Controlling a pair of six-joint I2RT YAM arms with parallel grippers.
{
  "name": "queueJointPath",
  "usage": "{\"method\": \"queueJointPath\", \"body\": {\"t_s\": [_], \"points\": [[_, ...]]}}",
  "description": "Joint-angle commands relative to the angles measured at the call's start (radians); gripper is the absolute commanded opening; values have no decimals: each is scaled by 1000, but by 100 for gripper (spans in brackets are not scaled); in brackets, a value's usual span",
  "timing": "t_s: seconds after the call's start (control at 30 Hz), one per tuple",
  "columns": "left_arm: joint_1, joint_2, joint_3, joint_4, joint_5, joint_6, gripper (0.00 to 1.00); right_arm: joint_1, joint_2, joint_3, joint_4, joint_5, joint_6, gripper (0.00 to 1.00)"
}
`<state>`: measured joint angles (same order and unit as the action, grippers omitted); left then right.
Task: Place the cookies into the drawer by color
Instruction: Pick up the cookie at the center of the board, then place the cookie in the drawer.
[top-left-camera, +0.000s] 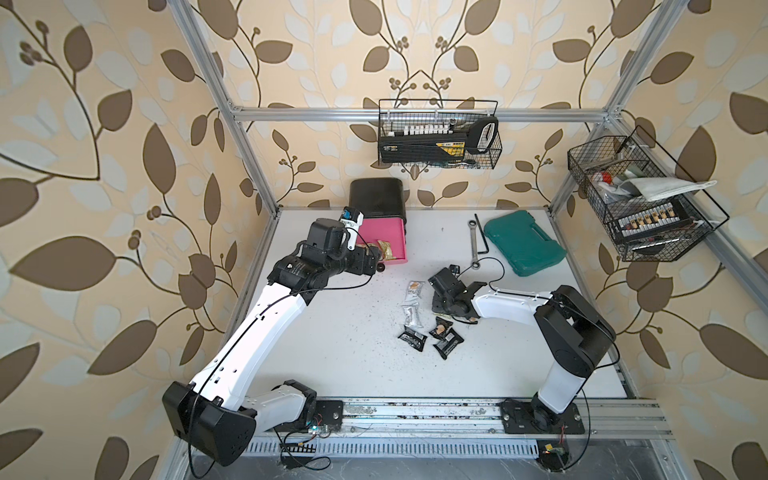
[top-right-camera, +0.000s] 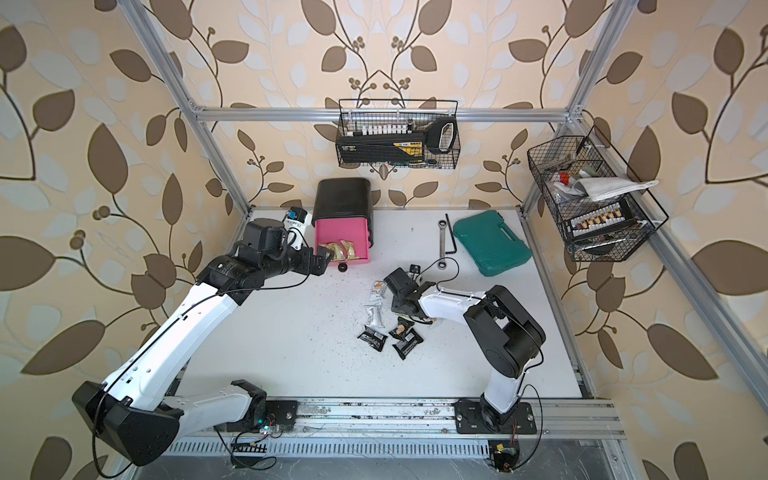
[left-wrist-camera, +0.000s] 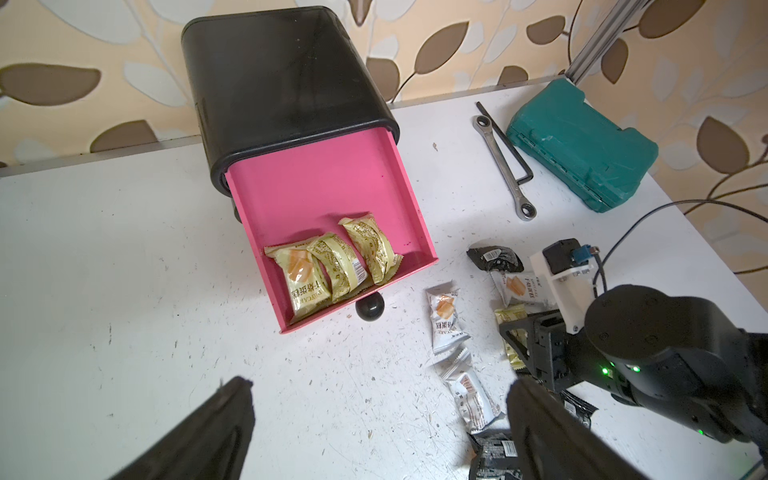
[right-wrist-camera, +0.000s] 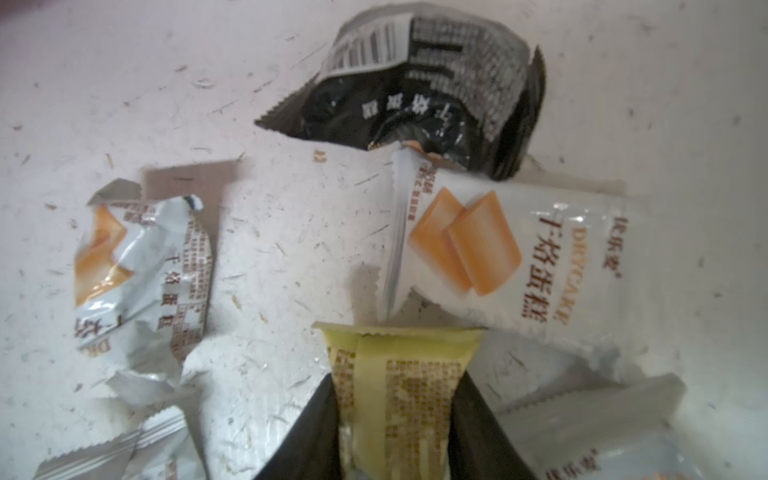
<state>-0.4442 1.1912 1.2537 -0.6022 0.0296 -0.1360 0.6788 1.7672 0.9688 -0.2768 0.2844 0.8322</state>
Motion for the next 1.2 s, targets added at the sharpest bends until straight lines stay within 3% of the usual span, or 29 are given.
{"method": "queueJointPath", "body": {"t_s": [0.0, 0.23, 0.6, 0.77, 1.17], "points": [[7, -4, -4, 30, 16, -9, 98, 8, -9, -22, -14, 11, -1, 31], [7, -4, -5, 32, 12, -10, 98, 25, -127, -13, -29, 58, -41, 21], [6, -22, -14, 42, -1, -11, 98, 99, -253, 161, -51, 161, -171, 21], [7, -30, -15, 44, -11, -11, 98, 135, -205, 307, -36, 213, -289, 21], [6, -58, -34, 63, -57, -14, 99, 119, 97, 700, -9, 131, -432, 22]]}}
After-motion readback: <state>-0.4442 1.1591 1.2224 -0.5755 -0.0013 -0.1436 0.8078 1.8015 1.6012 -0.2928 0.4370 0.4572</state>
